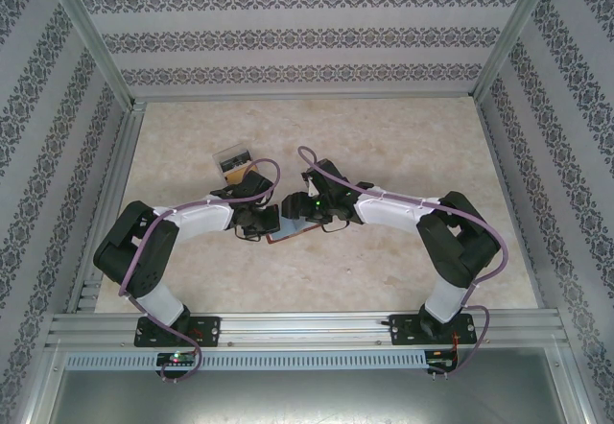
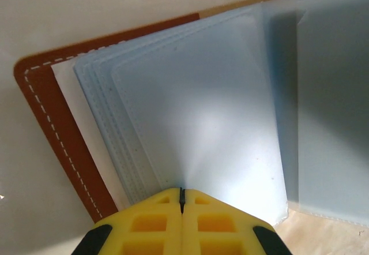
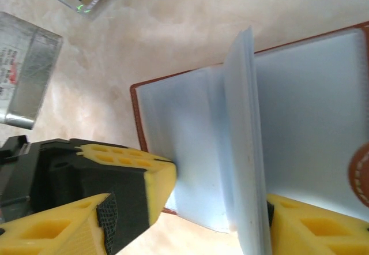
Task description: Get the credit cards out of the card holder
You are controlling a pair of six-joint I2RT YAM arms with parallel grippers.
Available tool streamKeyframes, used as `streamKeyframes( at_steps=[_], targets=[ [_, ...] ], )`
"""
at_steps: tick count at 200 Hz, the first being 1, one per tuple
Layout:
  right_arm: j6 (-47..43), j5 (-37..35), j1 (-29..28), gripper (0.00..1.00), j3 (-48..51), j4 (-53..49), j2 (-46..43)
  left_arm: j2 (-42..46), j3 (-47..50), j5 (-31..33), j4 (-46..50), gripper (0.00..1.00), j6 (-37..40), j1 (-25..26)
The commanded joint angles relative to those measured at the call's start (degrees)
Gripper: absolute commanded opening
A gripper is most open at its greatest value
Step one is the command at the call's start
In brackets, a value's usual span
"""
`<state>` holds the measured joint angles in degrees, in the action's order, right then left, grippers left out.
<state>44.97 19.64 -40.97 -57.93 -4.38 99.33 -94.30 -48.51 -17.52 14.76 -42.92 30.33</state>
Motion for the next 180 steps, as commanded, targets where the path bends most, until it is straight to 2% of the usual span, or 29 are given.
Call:
streamKeyframes(
  at_steps=[1,49,101,180],
  targets=[
    [2.5,2.8,0.4,0.67,1.0,3.5,-0.8,-1.7,-0.1,1.7,3.0,0.00,0.5,0.6],
    [6.9,7.5,0.5,0.67,2.1,10.3,1.3,-0.5,-0.1,2.8,4.0,0.00,0.4,0.5],
    [11.1,11.8,0.2,0.62,2.3,16.4,5.2,4.7,1.3,4.8,5.9,0.00,-0.2,-1.5],
    [12.4,11.7,0.7,0.58,3.4,18.6,6.0,13.6,3.6,7.3,9.1,0.00,-1.5,-5.6]
  ],
)
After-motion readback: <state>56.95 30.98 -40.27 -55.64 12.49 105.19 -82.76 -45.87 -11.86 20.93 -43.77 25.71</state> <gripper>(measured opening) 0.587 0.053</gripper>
